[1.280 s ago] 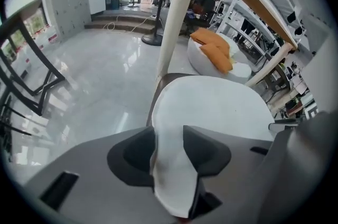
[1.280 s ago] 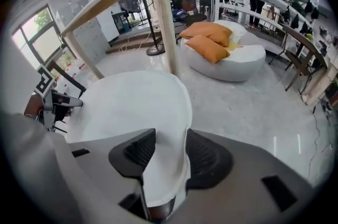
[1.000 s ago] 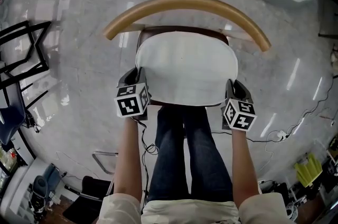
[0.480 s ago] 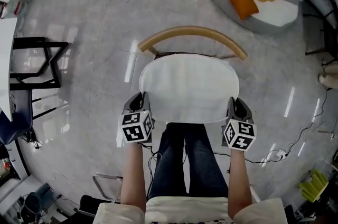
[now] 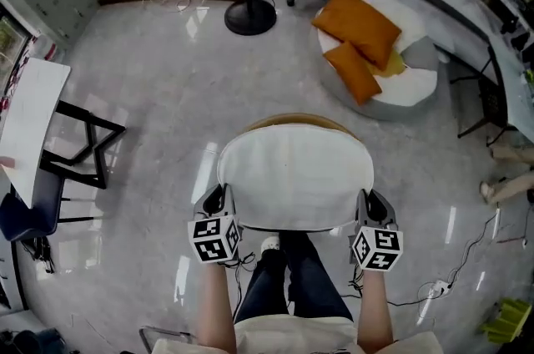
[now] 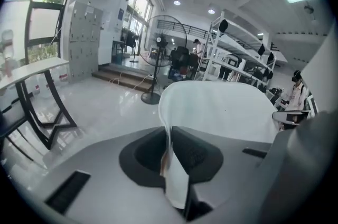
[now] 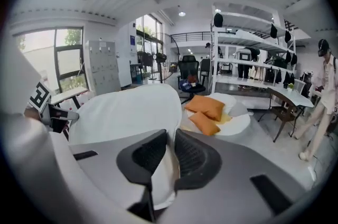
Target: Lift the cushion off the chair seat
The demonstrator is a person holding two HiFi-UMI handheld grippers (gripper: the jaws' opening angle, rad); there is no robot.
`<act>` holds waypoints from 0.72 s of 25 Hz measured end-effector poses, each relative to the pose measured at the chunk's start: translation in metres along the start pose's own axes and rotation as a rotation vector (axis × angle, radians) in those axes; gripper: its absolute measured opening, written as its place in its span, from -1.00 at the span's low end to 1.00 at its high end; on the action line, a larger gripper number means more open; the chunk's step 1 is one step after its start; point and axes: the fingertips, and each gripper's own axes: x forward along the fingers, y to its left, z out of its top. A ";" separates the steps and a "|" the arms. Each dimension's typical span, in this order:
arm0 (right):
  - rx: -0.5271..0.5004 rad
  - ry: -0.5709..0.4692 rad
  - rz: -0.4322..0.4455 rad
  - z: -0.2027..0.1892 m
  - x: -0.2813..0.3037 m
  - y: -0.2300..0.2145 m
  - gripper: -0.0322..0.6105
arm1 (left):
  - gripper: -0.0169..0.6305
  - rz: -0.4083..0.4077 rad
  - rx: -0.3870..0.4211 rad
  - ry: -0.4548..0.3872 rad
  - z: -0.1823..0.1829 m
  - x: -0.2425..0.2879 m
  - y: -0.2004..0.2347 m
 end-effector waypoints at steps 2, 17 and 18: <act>-0.002 -0.047 -0.006 0.026 -0.020 0.005 -0.69 | -0.79 -0.006 0.011 -0.051 0.027 -0.024 -0.003; -0.018 -0.352 0.009 0.162 -0.145 0.008 -0.69 | -0.79 -0.018 0.068 -0.369 0.164 -0.172 -0.051; -0.022 -0.366 0.013 0.167 -0.153 0.008 -0.69 | -0.79 -0.018 0.067 -0.383 0.168 -0.180 -0.053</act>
